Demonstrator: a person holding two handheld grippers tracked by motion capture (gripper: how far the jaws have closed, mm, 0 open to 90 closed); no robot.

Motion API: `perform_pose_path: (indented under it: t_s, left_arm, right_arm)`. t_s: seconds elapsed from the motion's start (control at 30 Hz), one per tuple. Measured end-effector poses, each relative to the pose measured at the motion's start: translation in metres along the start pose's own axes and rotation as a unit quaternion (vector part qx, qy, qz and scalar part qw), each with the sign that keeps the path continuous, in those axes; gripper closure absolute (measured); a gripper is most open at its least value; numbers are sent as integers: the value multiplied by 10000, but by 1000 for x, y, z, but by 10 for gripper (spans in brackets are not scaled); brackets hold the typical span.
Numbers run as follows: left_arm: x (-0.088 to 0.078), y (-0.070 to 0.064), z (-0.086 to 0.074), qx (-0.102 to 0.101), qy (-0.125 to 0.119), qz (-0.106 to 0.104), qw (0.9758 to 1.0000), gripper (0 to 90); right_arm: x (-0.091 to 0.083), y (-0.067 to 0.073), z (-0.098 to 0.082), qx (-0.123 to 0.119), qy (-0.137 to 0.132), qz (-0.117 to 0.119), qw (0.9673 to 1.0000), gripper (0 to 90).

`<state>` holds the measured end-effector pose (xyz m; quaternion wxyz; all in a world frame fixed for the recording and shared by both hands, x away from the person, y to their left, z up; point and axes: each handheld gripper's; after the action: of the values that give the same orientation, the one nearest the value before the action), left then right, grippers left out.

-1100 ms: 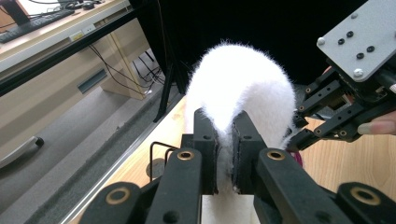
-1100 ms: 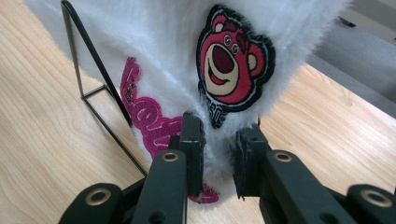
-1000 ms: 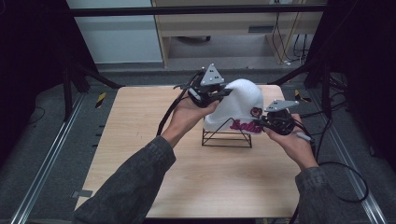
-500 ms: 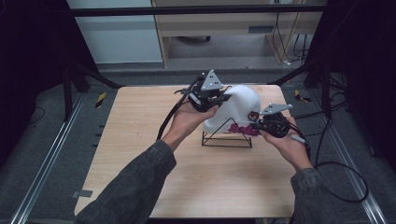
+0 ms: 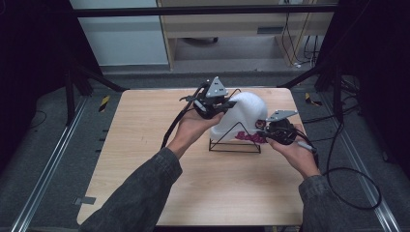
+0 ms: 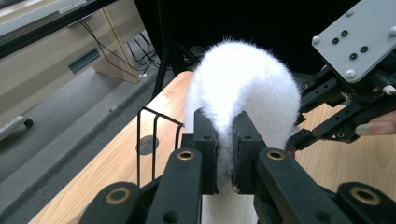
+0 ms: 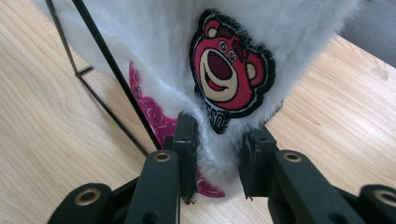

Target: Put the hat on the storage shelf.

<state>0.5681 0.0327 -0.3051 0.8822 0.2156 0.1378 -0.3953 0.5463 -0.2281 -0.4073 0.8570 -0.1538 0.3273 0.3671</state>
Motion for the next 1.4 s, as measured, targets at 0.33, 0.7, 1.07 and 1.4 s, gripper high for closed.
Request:
perform_pose_path:
  t_s: [0.33, 0.7, 1.07, 1.4]
  left_arm:
    - [4, 0, -12, -82, 96, -54, 9999, 827]
    - [10, -2, -28, -81, 269, -120, 9995, 822]
    - [8, 2, -37, -222, 380, -36, 9990, 745]
    - [-10, 0, -38, -187, 124, 286, 9993, 499]
  right_arm:
    - [2, 0, -6, 107, 102, -14, 9999, 637]
    - [-12, 2, -9, 209, -107, -85, 9997, 594]
    - [-31, 10, -15, 284, -356, -197, 9988, 538]
    - [-43, 13, -27, 486, -524, -304, 9970, 474]
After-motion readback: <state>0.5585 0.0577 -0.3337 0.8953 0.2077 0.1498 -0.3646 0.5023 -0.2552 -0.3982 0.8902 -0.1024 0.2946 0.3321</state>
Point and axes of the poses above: each handheld gripper's, and its own axes: x roughly forward along the jaws, z roughly out of its top, y roughly to its left, and after that the axes turned 9 degrees about z, right-handed
